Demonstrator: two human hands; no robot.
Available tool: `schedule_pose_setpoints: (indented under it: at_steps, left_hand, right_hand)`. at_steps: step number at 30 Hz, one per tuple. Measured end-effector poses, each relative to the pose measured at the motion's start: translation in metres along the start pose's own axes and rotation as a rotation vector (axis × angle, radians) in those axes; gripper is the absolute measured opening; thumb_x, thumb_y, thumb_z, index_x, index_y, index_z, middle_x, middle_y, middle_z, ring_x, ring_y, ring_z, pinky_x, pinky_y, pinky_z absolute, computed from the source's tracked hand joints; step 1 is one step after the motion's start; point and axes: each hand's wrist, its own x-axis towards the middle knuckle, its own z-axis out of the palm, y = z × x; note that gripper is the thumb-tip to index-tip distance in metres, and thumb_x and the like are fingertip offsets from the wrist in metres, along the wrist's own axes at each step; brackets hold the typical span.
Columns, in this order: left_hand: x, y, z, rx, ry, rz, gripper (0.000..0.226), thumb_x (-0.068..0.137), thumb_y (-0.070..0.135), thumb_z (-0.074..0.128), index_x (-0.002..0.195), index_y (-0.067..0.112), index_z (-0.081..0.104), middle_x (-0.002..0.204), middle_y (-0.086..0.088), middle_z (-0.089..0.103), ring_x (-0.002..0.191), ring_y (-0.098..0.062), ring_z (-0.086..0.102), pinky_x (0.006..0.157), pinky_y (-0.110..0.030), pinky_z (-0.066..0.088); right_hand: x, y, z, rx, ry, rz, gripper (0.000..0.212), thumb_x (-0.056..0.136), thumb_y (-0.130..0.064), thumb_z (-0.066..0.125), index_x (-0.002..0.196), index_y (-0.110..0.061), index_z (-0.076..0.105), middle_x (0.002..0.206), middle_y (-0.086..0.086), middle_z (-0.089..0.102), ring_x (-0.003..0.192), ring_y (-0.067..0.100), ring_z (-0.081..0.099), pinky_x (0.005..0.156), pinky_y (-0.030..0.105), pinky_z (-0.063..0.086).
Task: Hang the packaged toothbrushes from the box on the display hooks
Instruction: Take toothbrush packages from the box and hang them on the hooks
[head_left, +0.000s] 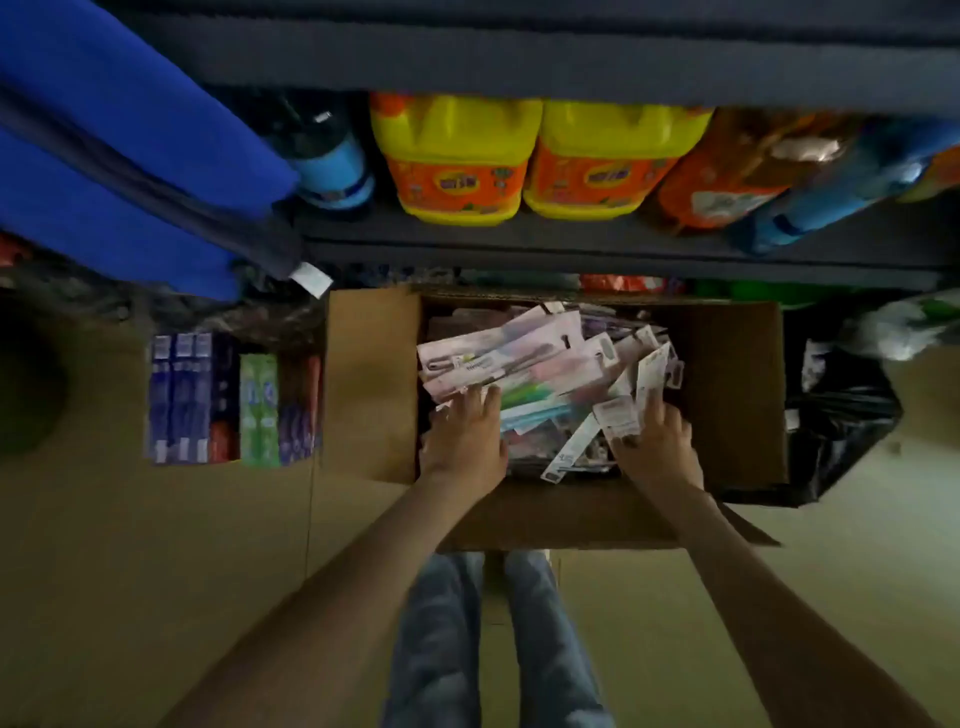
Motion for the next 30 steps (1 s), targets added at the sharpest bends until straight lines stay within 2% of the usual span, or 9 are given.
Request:
schedule_pose_setpoints:
  at_steps: [4, 9, 12, 15, 18, 21, 25, 27, 30]
  left_hand:
    - [0.032, -0.001, 0.024, 0.013, -0.023, -0.001, 0.074, 0.097, 0.036, 0.052, 0.153, 0.017, 0.009, 0.157, -0.008, 0.015, 0.143, -0.028, 0.019, 0.116, -0.041, 0.022]
    - [0.061, 0.002, 0.048, 0.093, -0.004, 0.039, 0.078, 0.097, 0.036, 0.052, 0.154, 0.016, 0.002, 0.159, -0.010, 0.009, 0.146, -0.028, 0.012, 0.119, -0.042, 0.013]
    - [0.069, 0.005, 0.058, 0.119, -0.003, 0.067, 0.078, 0.097, 0.034, 0.050, 0.153, 0.013, 0.000, 0.159, -0.012, 0.009, 0.146, -0.028, 0.013, 0.120, -0.043, 0.013]
    - [0.074, 0.010, 0.069, 0.132, -0.004, 0.070, 0.078, 0.097, 0.032, 0.050, 0.153, 0.013, -0.001, 0.159, -0.012, 0.009, 0.147, -0.029, 0.011, 0.121, -0.043, 0.012]
    - [0.079, 0.015, 0.074, 0.165, 0.017, 0.054, 0.080, 0.095, 0.029, 0.055, 0.153, 0.012, 0.002, 0.156, -0.013, 0.016, 0.145, -0.029, 0.015, 0.121, -0.043, 0.014]
    - [0.086, 0.019, 0.080, 0.237, 0.044, 0.040, 0.085, 0.089, 0.027, 0.064, 0.150, 0.010, 0.007, 0.148, -0.013, 0.025, 0.137, -0.030, 0.026, 0.117, -0.045, 0.024]
    - [0.092, 0.023, 0.092, 0.310, 0.124, -0.043, 0.087, 0.077, 0.038, 0.075, 0.141, 0.010, 0.024, 0.134, -0.012, 0.040, 0.118, -0.027, 0.043, 0.097, -0.037, 0.045]
    - [0.093, 0.026, 0.091, 0.299, 0.161, -0.060, 0.082, 0.079, 0.048, 0.070, 0.139, 0.010, 0.029, 0.131, -0.011, 0.043, 0.115, -0.026, 0.045, 0.092, -0.035, 0.045]
    - [0.095, 0.032, 0.086, 0.268, 0.162, -0.050, 0.075, 0.084, 0.051, 0.063, 0.137, 0.009, 0.031, 0.132, -0.011, 0.041, 0.117, -0.026, 0.044, 0.096, -0.036, 0.041]
  right_hand:
    - [0.044, 0.011, 0.016, 0.176, 0.049, 0.092, 0.091, 0.089, -0.031, 0.064, 0.152, -0.005, 0.003, 0.149, 0.021, 0.024, 0.135, 0.038, 0.028, 0.111, 0.047, 0.027]
    - [0.083, 0.021, 0.016, 0.353, 0.165, -0.099, 0.113, 0.068, -0.014, 0.085, 0.149, 0.004, 0.007, 0.148, 0.025, 0.025, 0.138, 0.040, 0.025, 0.114, 0.051, 0.020]
    - [0.090, 0.030, 0.013, 0.560, 0.067, -0.132, 0.117, 0.063, -0.006, 0.086, 0.150, -0.009, 0.007, 0.145, 0.009, 0.026, 0.141, 0.032, 0.022, 0.114, 0.055, 0.025]
    - [0.087, 0.034, 0.009, 0.650, 0.005, -0.176, 0.103, 0.068, -0.009, 0.084, 0.146, -0.017, 0.017, 0.131, -0.004, 0.028, 0.133, 0.022, 0.029, 0.111, 0.050, 0.034]
    - [0.080, 0.033, 0.012, 0.615, 0.055, -0.232, 0.096, 0.072, -0.011, 0.082, 0.145, -0.008, 0.020, 0.133, -0.002, 0.030, 0.131, 0.018, 0.027, 0.112, 0.051, 0.032]
    - [0.071, 0.030, 0.019, 0.531, 0.165, -0.217, 0.106, 0.072, -0.022, 0.081, 0.149, 0.003, 0.012, 0.148, 0.021, 0.025, 0.138, 0.038, 0.026, 0.109, 0.058, 0.032]
    - [0.055, 0.027, 0.031, 0.352, 0.278, -0.246, 0.114, 0.069, -0.047, 0.074, 0.149, 0.003, 0.010, 0.149, 0.028, 0.025, 0.136, 0.046, 0.029, 0.106, 0.056, 0.031]
    - [0.047, 0.024, 0.036, 0.269, 0.343, -0.253, 0.113, 0.071, -0.042, 0.079, 0.150, -0.002, 0.010, 0.151, 0.026, 0.024, 0.138, 0.045, 0.027, 0.107, 0.058, 0.029]
    - [0.033, 0.016, 0.040, 0.184, 0.350, -0.266, 0.111, 0.073, -0.029, 0.081, 0.151, -0.012, 0.004, 0.155, 0.021, 0.018, 0.143, 0.040, 0.017, 0.113, 0.059, 0.021]
